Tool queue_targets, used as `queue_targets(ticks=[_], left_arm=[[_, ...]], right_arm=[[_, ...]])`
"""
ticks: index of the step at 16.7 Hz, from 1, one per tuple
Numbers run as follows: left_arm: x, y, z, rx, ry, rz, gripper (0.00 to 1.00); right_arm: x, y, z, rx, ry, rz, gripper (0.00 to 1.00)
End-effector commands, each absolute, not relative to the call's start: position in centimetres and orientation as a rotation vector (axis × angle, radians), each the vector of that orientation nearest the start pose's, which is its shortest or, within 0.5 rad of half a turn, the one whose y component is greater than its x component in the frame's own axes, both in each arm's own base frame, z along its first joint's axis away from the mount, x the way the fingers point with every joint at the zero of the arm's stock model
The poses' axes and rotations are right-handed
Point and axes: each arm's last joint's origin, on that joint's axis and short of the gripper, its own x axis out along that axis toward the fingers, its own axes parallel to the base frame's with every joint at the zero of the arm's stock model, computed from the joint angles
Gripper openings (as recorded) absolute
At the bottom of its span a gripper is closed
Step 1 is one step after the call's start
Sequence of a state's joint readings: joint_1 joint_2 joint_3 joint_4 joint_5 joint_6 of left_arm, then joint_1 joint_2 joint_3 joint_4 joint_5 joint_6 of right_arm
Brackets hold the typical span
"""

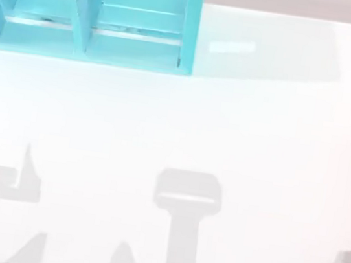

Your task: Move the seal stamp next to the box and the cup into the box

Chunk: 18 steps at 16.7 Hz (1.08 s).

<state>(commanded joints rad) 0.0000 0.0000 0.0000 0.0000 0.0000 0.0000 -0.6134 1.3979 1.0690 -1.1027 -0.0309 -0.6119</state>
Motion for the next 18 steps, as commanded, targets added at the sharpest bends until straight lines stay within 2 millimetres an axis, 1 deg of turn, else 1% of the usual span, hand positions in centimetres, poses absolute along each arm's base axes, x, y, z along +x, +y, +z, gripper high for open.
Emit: queue_targets(ticks=[6, 18], left_arm=[[10.6, -0.1, 16.0, 0.000, 0.000, 0.000, 1.00], [10.6, -0.1, 16.0, 0.000, 0.000, 0.000, 1.00]], right_arm=[[20.4, -13.8, 23.6, -0.042, 1.441, -0.036, 0.00], [20.6, -14.1, 18.5, -0.043, 1.435, -0.046, 0.00]])
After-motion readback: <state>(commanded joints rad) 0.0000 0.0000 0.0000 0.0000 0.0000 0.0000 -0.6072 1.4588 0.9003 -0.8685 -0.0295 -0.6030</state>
